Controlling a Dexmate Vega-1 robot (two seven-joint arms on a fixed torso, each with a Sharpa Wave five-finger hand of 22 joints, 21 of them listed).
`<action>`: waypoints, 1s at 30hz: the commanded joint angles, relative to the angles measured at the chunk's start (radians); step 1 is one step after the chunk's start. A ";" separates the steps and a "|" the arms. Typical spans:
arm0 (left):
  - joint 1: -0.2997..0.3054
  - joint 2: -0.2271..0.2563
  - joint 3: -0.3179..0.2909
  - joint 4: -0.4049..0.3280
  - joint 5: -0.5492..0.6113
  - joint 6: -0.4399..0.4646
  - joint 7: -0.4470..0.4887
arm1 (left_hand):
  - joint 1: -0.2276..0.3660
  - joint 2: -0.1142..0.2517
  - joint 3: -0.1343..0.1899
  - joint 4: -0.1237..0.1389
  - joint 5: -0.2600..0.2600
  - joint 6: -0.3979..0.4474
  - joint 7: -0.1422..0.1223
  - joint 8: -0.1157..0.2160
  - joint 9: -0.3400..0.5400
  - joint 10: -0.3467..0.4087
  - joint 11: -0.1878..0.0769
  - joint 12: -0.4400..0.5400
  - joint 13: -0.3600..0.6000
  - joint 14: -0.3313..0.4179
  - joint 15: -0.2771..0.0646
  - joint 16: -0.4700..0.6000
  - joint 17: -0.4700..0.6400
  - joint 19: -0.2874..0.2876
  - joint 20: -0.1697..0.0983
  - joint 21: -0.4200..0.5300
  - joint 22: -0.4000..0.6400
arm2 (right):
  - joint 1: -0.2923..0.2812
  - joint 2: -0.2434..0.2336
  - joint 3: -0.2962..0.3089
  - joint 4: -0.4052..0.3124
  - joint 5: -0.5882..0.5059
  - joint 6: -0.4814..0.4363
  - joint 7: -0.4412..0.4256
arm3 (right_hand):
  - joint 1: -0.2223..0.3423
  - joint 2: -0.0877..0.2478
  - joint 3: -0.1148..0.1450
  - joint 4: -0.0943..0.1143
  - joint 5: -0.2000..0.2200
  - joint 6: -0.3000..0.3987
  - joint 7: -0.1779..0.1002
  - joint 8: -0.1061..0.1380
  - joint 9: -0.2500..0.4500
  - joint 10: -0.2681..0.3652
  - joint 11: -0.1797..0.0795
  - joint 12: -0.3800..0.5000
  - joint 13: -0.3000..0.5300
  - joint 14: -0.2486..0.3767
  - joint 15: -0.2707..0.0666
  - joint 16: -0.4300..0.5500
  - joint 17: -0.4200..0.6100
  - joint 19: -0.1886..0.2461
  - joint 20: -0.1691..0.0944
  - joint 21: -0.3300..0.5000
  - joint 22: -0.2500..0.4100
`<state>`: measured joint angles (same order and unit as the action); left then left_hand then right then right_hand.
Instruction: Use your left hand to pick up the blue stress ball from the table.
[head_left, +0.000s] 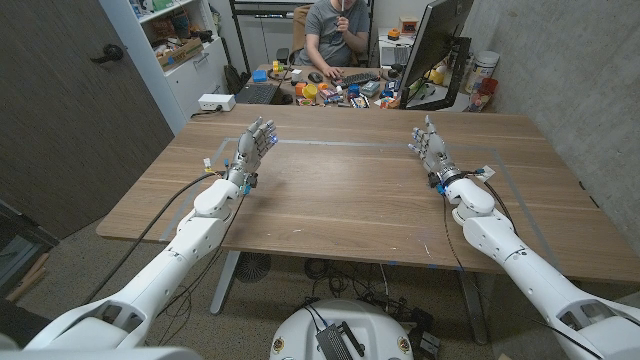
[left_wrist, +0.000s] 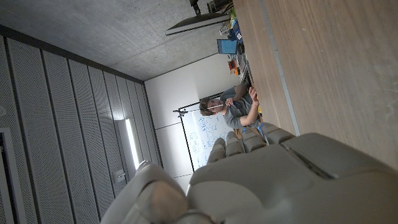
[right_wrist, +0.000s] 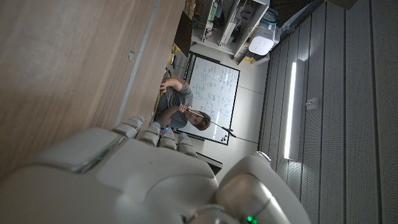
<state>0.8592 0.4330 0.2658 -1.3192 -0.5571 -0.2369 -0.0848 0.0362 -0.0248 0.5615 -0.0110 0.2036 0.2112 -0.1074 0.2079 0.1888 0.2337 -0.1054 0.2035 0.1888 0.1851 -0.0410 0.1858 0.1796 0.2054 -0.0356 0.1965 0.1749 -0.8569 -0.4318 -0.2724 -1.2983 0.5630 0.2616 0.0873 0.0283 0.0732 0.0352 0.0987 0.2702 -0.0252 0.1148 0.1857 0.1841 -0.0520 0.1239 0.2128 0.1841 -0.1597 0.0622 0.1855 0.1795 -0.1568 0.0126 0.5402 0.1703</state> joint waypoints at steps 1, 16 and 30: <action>0.035 -0.229 -0.273 -0.039 0.272 0.122 -0.166 | 0.002 -0.007 0.007 -0.002 0.005 0.006 0.002 0.006 0.005 0.007 0.000 0.006 0.002 0.008 -0.085 0.005 0.002 0.008 -0.043 0.004 0.005 | -0.027 0.220 0.260 0.003 -0.247 -0.077 0.166 | -0.005 0.005 -0.001 0.006 0.006 -0.001 0.016 0.006 0.003 0.000 0.008 0.005 0.002 -0.010 0.000 0.004 0.003 -0.011 0.003 0.003 0.002; 0.055 -0.371 -0.453 -0.203 0.599 0.244 -0.274 | 0.008 -0.001 0.011 -0.004 0.005 0.006 0.004 0.004 0.005 0.014 0.003 0.007 0.002 0.003 -0.081 0.002 0.001 0.007 -0.040 0.003 0.005 | -0.007 0.384 0.448 0.002 -0.453 -0.109 0.294 | -0.003 0.002 -0.005 0.005 0.007 -0.001 0.017 0.006 0.004 -0.002 0.010 0.004 0.002 -0.011 0.001 0.003 0.003 -0.010 0.005 -0.005 0.002; 0.095 -0.393 -0.514 -0.378 0.826 0.322 -0.318 | 0.031 -0.026 0.007 -0.033 0.006 -0.002 -0.024 -0.001 0.005 0.018 0.000 0.006 0.002 -0.005 -0.077 -0.001 -0.001 0.001 -0.035 0.000 0.003 | 0.006 0.447 0.516 0.001 -0.528 -0.116 0.344 | -0.001 0.000 -0.007 0.004 0.008 -0.001 0.017 0.006 0.004 -0.003 0.010 0.003 0.002 -0.011 0.000 0.003 0.002 -0.007 0.005 -0.011 0.002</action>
<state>0.9279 0.0681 -0.1968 -1.5833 0.1009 0.0298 -0.3607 0.0541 -0.0427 0.5665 -0.0306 0.2032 0.2060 -0.1085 0.2079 0.1886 0.2443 -0.1052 0.2073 0.1886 0.1846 -0.0405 0.1859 0.1767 0.2053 -0.0355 0.1964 0.1747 -0.8600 -0.0435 0.1798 -1.2962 0.1005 0.1520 0.3846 0.0234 0.0777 0.0349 0.0983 0.2742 -0.0251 0.1146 0.1857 0.1839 -0.0520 0.1235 0.2128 0.1839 -0.1593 0.0621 0.1854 0.1792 -0.1637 0.0197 0.5321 0.1700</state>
